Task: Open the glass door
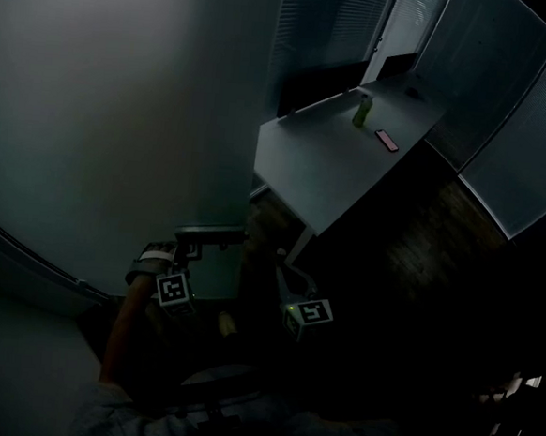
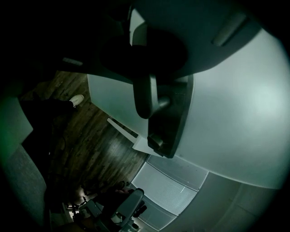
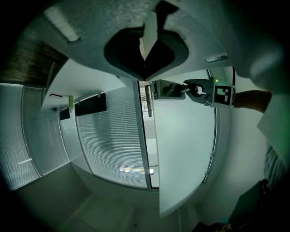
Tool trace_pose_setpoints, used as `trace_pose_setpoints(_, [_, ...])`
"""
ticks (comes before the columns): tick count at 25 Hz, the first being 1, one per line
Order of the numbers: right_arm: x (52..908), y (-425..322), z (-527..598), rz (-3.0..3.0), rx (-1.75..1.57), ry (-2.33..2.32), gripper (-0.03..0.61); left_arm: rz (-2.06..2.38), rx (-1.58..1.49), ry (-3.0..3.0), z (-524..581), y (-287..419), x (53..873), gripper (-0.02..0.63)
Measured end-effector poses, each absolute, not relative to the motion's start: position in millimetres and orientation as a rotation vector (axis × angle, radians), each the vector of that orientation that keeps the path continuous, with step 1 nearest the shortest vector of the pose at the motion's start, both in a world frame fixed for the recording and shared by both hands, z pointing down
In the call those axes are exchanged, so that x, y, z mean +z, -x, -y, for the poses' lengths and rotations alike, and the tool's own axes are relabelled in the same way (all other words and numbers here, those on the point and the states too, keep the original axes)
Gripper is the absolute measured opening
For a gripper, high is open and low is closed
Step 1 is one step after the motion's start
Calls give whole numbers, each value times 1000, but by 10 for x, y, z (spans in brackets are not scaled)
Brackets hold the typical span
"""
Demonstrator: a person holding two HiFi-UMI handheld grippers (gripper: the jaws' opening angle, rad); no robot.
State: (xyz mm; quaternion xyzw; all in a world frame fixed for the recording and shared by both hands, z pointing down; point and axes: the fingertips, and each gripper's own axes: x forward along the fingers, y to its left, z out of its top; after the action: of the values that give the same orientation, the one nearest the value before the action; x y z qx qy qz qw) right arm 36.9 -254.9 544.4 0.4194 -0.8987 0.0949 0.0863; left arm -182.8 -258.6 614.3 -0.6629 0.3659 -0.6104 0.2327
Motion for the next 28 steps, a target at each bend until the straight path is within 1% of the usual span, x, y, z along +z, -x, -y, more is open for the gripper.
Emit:
trace_pose_setpoints(11, [5427,-609,2011,2685,274,-1268,0,-959,-1644,1817,2141,1699,6173,34])
trace_pose_setpoints(28, [5397,-667,1485,2689,257,-1267,0,-874,-1597,1815,1518,1641,6177,32])
